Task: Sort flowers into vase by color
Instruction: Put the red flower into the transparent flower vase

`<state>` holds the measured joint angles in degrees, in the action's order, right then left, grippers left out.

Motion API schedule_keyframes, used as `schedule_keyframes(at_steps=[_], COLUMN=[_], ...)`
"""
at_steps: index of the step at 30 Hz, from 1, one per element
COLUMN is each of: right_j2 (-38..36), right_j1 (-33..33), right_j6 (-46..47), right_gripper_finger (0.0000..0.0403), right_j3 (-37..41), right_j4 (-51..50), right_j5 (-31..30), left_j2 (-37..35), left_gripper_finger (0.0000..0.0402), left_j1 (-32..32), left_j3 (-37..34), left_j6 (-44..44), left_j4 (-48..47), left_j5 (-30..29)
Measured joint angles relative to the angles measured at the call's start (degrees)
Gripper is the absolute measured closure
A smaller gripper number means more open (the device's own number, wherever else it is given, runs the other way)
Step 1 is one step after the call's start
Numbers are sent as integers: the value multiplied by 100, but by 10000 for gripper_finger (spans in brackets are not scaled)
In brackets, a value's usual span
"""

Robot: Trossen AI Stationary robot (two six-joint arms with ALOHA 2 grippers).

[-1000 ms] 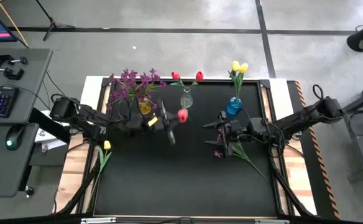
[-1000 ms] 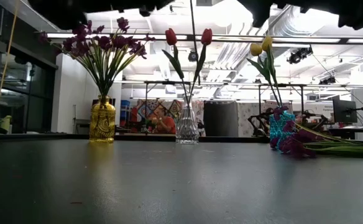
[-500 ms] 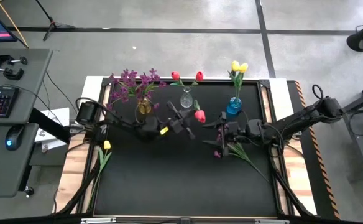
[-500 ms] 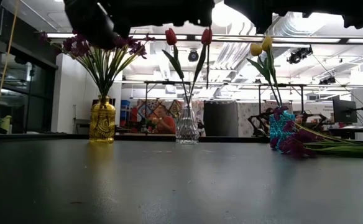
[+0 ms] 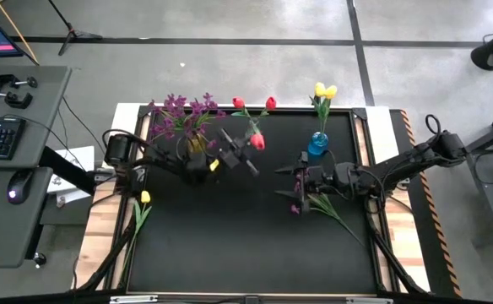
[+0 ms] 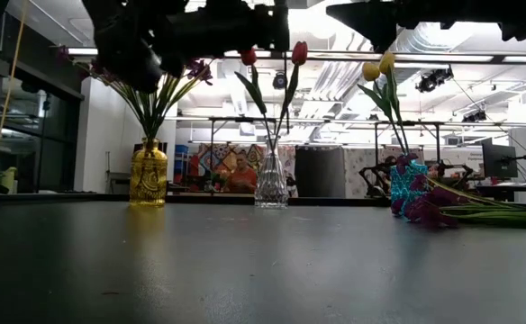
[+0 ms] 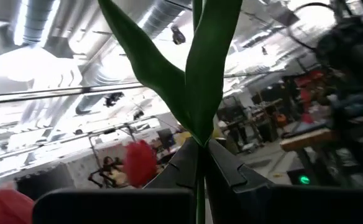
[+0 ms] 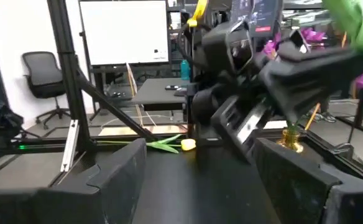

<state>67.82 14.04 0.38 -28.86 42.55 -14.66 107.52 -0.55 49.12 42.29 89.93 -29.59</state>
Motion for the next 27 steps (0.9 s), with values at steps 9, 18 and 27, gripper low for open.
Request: schedule_keyframes(at_steps=[9, 18, 27], right_j2=[-1, -1, -1], right_j1=[0, 0, 0], right_j6=[66, 66, 94], right_gripper_finger=[116, 116, 116], right_j3=[0, 0, 0], right_j4=[-248, -291, -291], right_j5=[-185, -188, -190], left_j2=[-54, -56, -56], left_gripper_finger=[401, 401, 401], left_j1=[550, 585, 697], left_j3=[85, 85, 85], left_j6=[207, 386, 142], left_j4=[2, -7, -604], left_j5=[-75, -437, -799])
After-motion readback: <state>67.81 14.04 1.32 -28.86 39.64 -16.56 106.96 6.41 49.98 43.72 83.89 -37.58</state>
